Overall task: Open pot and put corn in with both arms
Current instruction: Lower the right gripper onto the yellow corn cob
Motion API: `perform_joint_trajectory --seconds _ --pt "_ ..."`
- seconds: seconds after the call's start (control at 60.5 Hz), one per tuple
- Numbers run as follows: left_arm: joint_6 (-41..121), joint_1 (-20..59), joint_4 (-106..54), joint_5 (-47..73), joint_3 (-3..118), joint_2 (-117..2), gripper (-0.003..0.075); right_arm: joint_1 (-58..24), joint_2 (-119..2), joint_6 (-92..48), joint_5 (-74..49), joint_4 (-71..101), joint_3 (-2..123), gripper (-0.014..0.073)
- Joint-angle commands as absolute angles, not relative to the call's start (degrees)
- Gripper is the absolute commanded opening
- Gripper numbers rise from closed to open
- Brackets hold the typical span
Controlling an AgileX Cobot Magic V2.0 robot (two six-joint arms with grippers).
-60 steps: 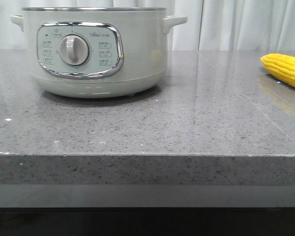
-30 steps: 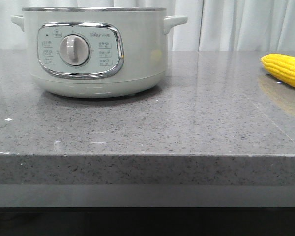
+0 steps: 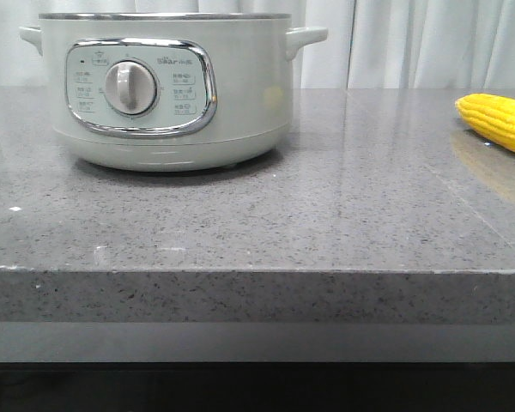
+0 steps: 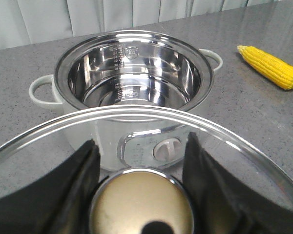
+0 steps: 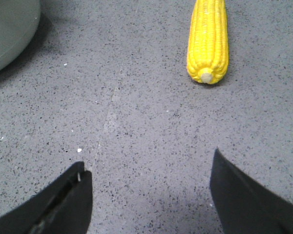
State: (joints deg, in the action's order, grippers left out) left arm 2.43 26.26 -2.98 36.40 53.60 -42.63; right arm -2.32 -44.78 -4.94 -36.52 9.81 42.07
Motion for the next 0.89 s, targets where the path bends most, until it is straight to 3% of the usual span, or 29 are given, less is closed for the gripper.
perform_joint_trajectory --seconds 0.0,0.331,0.876 --pt "2.13 26.26 -3.57 27.17 54.74 -40.82 0.0207 -1.55 -45.51 -5.42 -32.56 9.75 44.77 0.0527" --pt "2.13 26.26 -3.57 27.17 54.74 -40.83 0.0207 5.12 -57.66 -5.39 -38.42 9.75 56.71 0.0527" --pt "2.13 26.26 -3.57 27.50 54.74 -40.83 0.0207 5.18 -85.37 -6.11 -43.79 9.75 80.83 0.0527"
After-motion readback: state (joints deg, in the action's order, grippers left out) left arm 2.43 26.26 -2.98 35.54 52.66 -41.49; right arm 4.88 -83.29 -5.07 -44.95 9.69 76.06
